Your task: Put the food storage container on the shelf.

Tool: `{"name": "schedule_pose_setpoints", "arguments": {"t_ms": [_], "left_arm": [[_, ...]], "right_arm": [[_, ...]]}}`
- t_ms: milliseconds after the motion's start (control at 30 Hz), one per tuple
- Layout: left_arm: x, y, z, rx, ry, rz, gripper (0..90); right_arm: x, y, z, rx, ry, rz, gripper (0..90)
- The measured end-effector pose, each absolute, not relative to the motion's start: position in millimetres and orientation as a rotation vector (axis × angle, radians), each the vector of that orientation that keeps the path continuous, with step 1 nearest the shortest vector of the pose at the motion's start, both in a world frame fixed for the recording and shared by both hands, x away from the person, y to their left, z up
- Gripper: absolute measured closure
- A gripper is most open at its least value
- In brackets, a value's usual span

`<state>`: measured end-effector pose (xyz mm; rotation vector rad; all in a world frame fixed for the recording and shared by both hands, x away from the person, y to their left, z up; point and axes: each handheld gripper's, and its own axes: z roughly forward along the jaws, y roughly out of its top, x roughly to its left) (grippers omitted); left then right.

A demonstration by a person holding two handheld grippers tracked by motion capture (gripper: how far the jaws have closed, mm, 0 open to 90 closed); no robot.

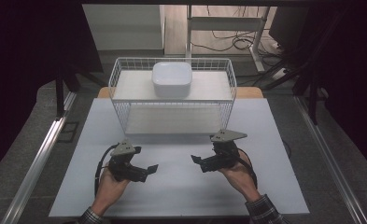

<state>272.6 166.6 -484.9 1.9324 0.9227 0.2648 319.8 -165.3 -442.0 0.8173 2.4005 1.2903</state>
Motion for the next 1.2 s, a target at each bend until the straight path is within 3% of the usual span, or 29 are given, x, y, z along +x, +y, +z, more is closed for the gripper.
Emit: {"name": "schedule_pose_setpoints", "arguments": {"t_ms": [1200], "left_arm": [[230.3, 215.3, -509.5, 1.929, 1.043, 0.371, 1.8]], "right_arm": [[295.1, -217.0, -470.8, 0.912, 2.352, 1.212, 0.0]]}}
